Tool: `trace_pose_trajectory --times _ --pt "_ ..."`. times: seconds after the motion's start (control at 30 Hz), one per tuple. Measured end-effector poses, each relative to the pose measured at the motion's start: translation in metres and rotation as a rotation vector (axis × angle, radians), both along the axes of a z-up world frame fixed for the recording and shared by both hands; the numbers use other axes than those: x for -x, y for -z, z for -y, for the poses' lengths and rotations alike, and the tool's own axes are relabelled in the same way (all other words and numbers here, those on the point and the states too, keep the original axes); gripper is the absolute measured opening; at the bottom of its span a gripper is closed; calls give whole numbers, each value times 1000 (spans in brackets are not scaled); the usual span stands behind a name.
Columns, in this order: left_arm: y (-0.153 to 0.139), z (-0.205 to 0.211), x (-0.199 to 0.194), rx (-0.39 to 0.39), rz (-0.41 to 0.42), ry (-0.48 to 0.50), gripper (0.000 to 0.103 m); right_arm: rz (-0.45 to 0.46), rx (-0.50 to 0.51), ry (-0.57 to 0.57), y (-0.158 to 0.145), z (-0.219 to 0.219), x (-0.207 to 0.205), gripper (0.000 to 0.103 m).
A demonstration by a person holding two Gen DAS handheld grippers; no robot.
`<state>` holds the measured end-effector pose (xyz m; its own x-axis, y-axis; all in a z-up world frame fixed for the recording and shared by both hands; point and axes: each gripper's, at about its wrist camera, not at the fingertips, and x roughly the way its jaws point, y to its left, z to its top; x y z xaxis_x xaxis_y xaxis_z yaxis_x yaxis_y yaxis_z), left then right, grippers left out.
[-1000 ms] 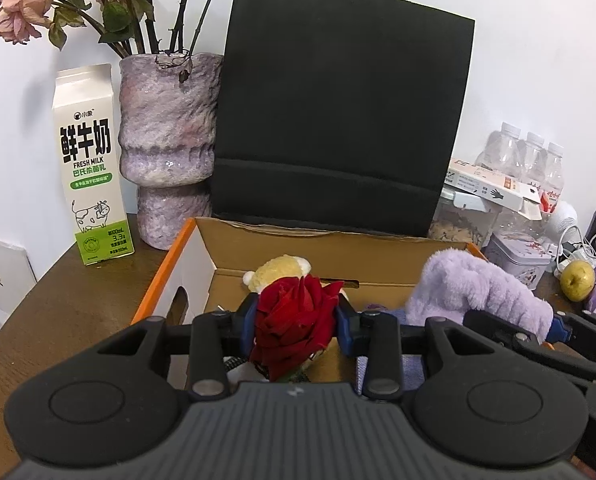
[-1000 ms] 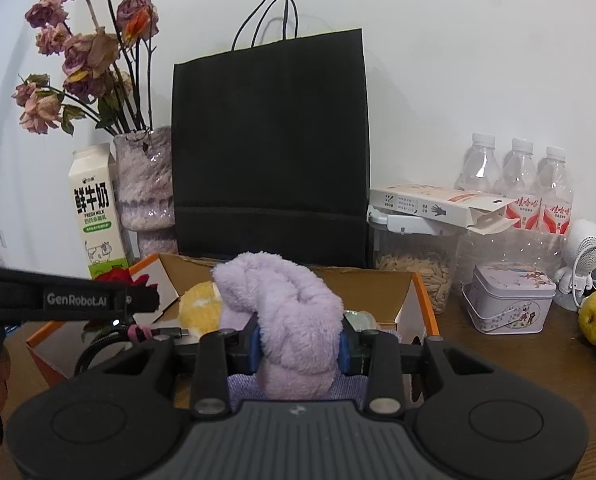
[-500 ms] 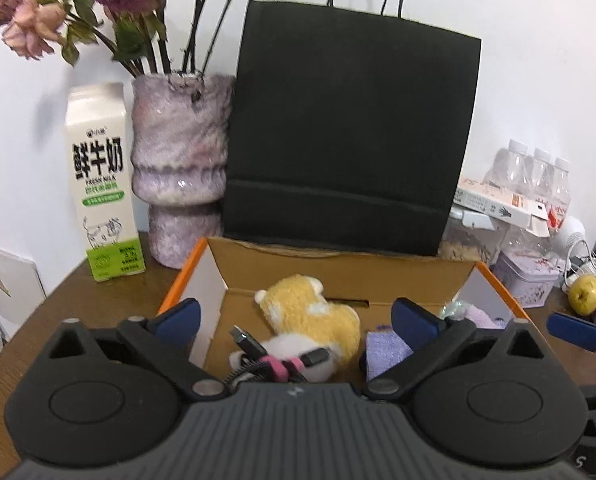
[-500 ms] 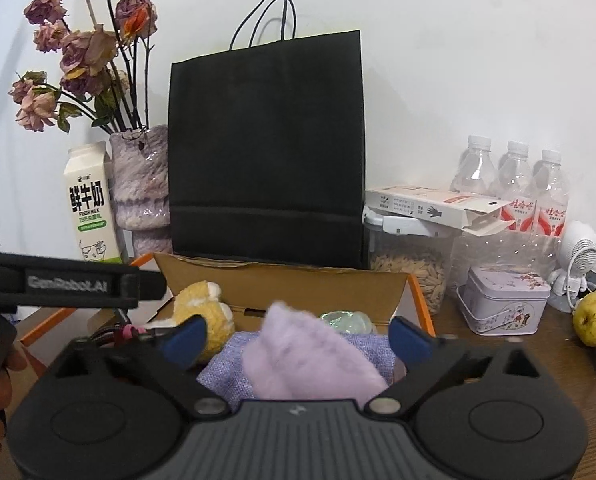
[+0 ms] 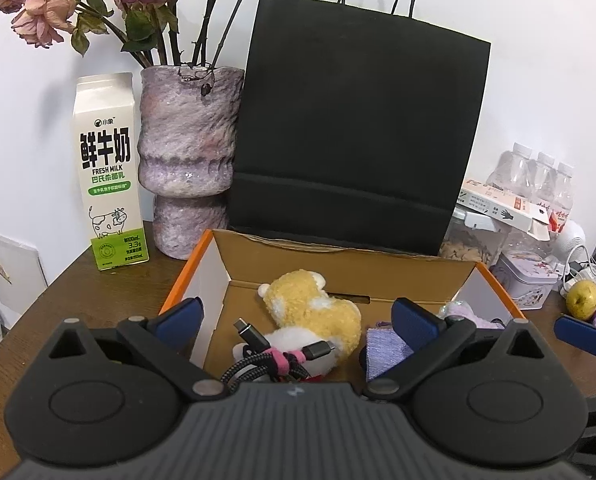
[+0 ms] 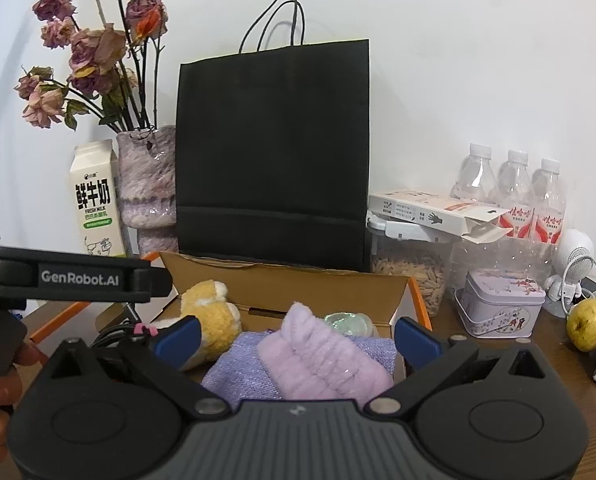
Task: Organize objects
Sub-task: 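Withdraw both open grippers from the box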
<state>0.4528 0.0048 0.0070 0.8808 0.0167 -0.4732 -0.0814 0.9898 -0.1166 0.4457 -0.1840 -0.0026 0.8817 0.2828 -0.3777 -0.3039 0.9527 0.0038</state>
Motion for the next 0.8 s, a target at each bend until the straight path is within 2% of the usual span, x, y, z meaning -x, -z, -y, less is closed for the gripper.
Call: trace_pose_trajectory --times 0.8 --pt "-5 -14 29 15 -4 -11 103 49 18 -9 -16 3 39 103"
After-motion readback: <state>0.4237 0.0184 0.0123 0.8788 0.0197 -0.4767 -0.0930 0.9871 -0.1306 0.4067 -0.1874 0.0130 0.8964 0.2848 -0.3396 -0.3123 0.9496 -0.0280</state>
